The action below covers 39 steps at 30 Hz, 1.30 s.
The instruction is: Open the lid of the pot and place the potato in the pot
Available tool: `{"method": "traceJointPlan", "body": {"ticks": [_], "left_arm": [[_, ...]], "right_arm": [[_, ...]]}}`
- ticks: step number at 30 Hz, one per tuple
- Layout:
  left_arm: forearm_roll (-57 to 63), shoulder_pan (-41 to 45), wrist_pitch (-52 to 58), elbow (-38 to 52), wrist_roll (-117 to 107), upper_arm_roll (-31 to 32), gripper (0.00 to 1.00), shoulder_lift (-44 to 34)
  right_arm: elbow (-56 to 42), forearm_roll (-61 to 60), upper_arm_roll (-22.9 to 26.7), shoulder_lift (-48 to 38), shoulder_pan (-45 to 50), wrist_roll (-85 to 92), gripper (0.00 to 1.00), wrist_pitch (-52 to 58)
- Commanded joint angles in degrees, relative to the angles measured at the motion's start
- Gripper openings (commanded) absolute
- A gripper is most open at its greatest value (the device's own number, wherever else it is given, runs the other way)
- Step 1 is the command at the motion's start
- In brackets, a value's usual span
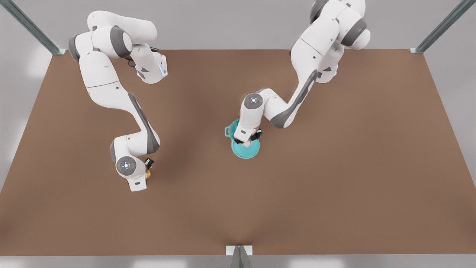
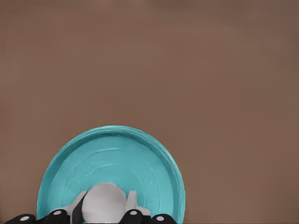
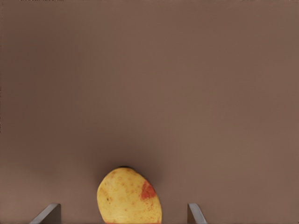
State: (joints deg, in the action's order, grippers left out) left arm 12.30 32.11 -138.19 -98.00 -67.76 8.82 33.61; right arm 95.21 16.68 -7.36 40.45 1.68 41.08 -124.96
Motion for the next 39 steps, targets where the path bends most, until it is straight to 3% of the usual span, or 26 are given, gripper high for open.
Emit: {"method": "traceJointPlan", "body": {"ticks": [1, 4, 6, 7, 8, 12, 14, 15, 16, 17, 18, 21, 25, 39], "left_arm": [[-0.09, -4.42, 0.46, 2.98, 11.06, -1.96, 0.48, 2.78], [-0.09, -6.88, 0.38, 11.51, 19.25, -3.10, 0.48, 11.92], [0.00, -6.88, 0.37, 11.60, 21.09, -3.81, 0.49, 12.01], [0.09, -6.88, 0.37, 11.60, 21.62, -3.81, 0.62, 12.01], [1.58, -6.88, 0.37, 11.60, 21.80, -3.81, 1.00, 11.92], [2.90, -8.20, 1.34, 10.99, 24.69, -4.07, 1.00, 10.96], [-9.48, -17.69, 33.92, 16.69, 61.67, -4.16, 1.00, 0.85], [-10.89, -21.47, 50.63, 21.88, 67.59, -3.98, 1.00, -3.27], [-17.92, -24.37, 53.72, 19.96, 65.48, -4.95, 1.00, -11.71], [-18.54, -25.95, 43.64, 6.52, 65.30, -5.30, 1.00, -23.66], [-17.50, -27.54, 43.00, 6.33, 65.83, -5.30, 1.00, -24.99], [-14.76, -27.10, 44.05, 10.98, 66.45, -4.51, 1.00, -24.99], [-14.24, -27.63, 45.90, 15.64, 66.80, -5.13, 1.00, -24.55], [-12.66, -27.10, 45.20, 16.08, 66.88, -4.60, 1.00, -24.38]], "right_arm": [[-0.03, -0.16, -0.02, 0.15, -0.01, 7.44, 1.00, -1.69], [-0.03, -0.25, -0.02, 0.33, -0.01, 7.70, 1.00, -1.86], [-0.03, -0.25, -0.02, 0.68, -0.01, 7.70, 1.00, -1.86], [-0.03, -0.25, -0.02, 1.03, -0.01, 7.70, 1.00, -1.95], [-0.03, -0.25, -0.02, 1.12, -0.01, 7.70, 1.00, -2.65], [-0.03, -0.25, -0.11, 1.74, -0.01, 7.79, 1.00, -3.88], [-0.03, -0.25, -0.02, 2.09, -0.01, 8.23, 1.00, -4.06], [-0.03, -0.25, -0.02, 2.09, -0.01, 8.84, 1.00, -4.06], [0.06, -0.33, -0.11, 2.09, -0.62, 9.11, 1.00, -4.06], [0.15, -0.42, -1.42, 2.09, -1.68, 9.90, 1.00, -4.15], [0.23, -0.42, -1.86, 2.09, -2.12, 10.60, 1.00, -4.85], [0.23, -0.42, -1.95, 2.09, -2.12, 10.86, 0.99, -4.85], [0.23, -0.51, -2.13, 2.09, -2.12, 10.86, 0.88, -4.94], [1.11, -0.60, -3.80, 2.09, -4.14, 11.30, 0.85, -4.94]]}}
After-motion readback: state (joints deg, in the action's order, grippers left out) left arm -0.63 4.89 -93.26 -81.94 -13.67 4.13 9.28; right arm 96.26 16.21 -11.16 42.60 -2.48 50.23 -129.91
